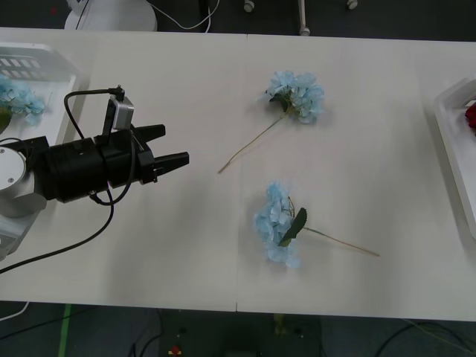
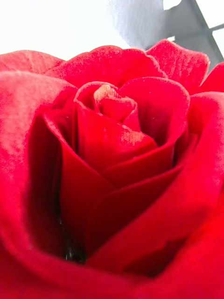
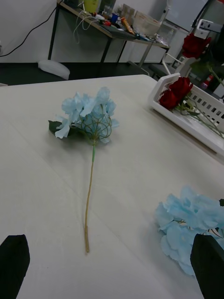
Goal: Put the red flowers into the right box and the blue flowers into the left box
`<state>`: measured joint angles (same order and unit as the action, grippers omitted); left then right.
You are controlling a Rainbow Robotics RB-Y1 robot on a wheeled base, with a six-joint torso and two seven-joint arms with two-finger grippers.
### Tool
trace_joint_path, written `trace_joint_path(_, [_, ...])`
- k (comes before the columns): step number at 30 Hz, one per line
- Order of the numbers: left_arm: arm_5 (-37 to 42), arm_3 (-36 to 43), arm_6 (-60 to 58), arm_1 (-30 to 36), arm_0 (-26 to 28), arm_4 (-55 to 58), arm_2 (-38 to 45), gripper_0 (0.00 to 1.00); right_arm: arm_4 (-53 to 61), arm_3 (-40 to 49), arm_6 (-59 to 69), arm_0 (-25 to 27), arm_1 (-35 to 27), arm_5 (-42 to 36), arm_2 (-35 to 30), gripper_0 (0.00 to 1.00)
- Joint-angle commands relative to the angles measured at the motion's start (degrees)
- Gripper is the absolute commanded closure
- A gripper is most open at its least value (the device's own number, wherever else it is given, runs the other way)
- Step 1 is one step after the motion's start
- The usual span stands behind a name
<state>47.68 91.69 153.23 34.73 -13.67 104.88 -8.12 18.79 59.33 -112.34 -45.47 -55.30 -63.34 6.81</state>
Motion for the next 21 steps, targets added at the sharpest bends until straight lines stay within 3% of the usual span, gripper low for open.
trace_joint_path(1, [-0.39,0.77,1.54,-0.8,1.02,0.42,-0.85,0.0,-1.22,-6.68,-2.0,-1.9,-1.56,4.46,0.31,1.0])
trace_joint_path(10, [-0.39,0.77,1.54,-0.8,1.02,0.42,-0.85,0.0,-7.72,-14.06,-0.95,-1.9,4.85,13.42,0.22,1.0])
trace_joint_path(20, [-0.39,0.77,1.54,-0.8,1.02,0.42,-0.85,0.0,-9.74,-18.46,-0.07,-1.73,7.4,18.08,0.22,1.0])
trace_joint_path(21, [-0.39,0.77,1.54,-0.8,1.02,0.42,-0.85,0.0,-9.74,-18.64,-0.07,-1.73,7.4,18.34,0.31,0.94])
